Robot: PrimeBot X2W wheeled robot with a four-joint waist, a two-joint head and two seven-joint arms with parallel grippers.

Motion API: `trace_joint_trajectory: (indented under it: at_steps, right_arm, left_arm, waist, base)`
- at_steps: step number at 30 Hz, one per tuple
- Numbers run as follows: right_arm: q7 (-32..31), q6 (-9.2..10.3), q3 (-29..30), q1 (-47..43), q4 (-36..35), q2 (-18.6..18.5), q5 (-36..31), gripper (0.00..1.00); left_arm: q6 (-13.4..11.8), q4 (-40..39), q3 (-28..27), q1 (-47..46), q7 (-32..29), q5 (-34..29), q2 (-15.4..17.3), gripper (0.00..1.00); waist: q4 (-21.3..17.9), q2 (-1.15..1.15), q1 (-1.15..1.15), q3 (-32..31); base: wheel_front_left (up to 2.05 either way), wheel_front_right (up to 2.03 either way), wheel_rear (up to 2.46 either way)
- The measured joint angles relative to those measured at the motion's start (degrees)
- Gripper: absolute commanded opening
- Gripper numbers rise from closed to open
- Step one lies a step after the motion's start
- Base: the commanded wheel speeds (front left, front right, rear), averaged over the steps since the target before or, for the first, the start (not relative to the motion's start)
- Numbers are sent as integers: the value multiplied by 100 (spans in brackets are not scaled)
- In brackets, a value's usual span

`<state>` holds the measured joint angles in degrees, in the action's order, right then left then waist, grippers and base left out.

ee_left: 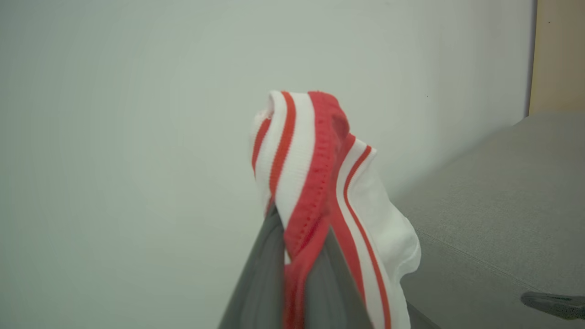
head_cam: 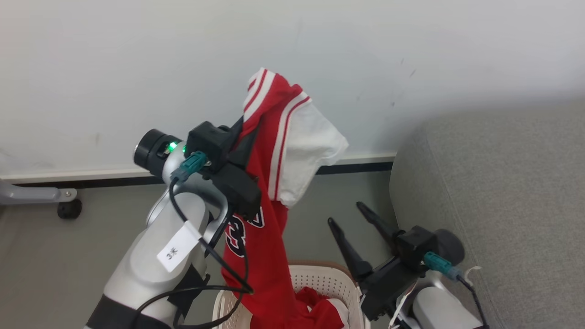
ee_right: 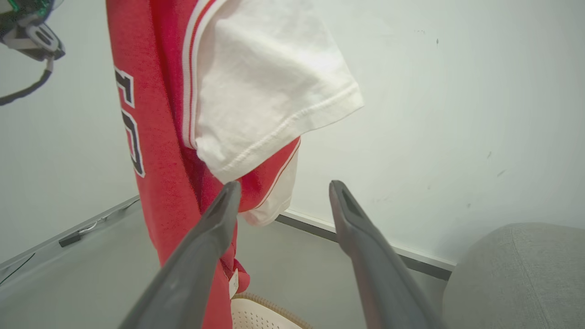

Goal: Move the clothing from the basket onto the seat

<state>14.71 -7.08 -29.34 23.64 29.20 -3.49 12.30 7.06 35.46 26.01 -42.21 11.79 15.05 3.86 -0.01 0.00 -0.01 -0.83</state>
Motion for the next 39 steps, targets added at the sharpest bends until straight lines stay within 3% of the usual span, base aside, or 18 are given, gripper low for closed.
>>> trace_joint_trajectory:
  at_steps: [12, 27, 36, 37, 38, 39]
  right_arm:
    - [0, 0, -1429, 245, -109, -4, 886, 100]
    - [1, 0, -2282, 1095, 686, -7, 1413, 100]
    - [0, 53, -2695, 1334, 937, -8, 1890, 100]
    - [0, 54, -2728, 1350, 956, -8, 1954, 50]
    - [0, 54, -2759, 1351, 971, -8, 2006, 16]
    - [0, 54, -2786, 1350, 989, -8, 2028, 0]
  left_arm:
    - [0, 87, 325, -318, -369, 16, -142, 0]
    - [-5, -245, 920, -413, -600, 423, -174, 0]
    - [-159, -567, 1330, -442, -625, 845, -177, 0]
    - [-163, -587, 1344, -443, -646, 902, -176, 0]
    - [-180, -590, 1346, -443, -649, 928, -177, 0]
    - [-203, -580, 1339, -443, -650, 944, -176, 0]
  waist:
    - [199, 1, 1, -320]
    - [349, 1, 1, -266]
    - [410, 1, 1, -209]
    - [415, 1, 1, -202]
    - [419, 1, 1, -195]
    - [421, 1, 1, -188]
  base:
    - [0, 0, 0]
    - [0, 0, 0]
    - [0, 0, 0]
    - [0, 0, 0]
    - [0, 0, 0]
    - [0, 0, 0]
